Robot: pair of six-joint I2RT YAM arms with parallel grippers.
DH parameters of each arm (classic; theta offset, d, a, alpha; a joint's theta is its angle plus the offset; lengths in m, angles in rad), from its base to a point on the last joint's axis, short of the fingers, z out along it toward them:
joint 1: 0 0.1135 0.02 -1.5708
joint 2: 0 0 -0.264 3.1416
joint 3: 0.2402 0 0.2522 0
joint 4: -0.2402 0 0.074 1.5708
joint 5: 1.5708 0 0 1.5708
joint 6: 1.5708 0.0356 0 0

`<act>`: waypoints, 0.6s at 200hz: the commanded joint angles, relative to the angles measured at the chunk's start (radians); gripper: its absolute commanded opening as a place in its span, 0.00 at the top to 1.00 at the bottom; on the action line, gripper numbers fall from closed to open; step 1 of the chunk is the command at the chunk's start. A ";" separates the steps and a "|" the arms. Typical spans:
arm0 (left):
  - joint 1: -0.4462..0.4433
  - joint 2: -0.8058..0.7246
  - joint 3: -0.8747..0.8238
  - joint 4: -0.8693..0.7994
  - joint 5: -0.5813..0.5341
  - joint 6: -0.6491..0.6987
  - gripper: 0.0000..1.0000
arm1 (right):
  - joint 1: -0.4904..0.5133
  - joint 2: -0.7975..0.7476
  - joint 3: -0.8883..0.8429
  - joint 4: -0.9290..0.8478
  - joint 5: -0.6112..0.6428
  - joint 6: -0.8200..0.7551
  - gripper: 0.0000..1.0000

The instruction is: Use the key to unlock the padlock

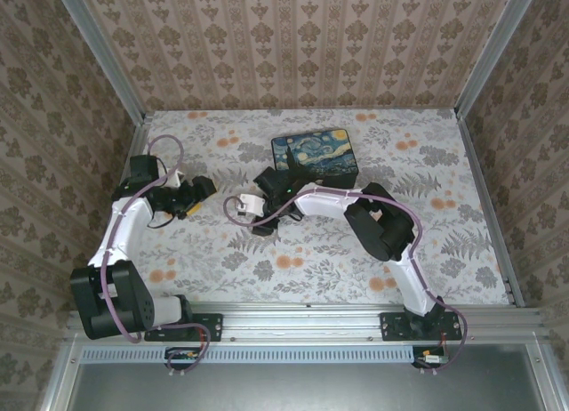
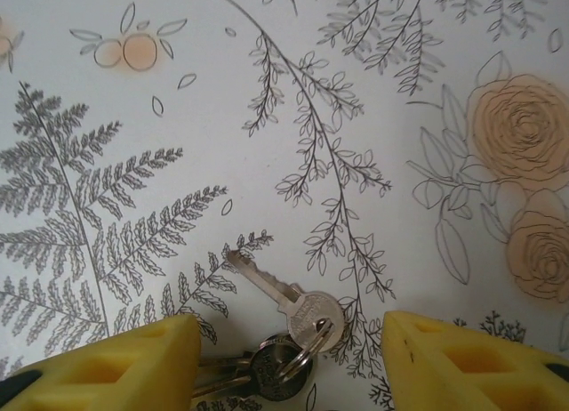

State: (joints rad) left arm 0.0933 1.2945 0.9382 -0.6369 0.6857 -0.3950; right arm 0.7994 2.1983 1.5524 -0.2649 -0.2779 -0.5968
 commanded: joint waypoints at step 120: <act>0.001 -0.011 0.009 -0.019 0.030 0.031 0.20 | 0.021 0.089 0.145 -0.265 0.012 -0.067 0.69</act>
State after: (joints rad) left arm 0.0933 1.2949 0.9382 -0.6434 0.6895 -0.3836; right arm 0.8143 2.2662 1.6917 -0.4309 -0.2745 -0.6559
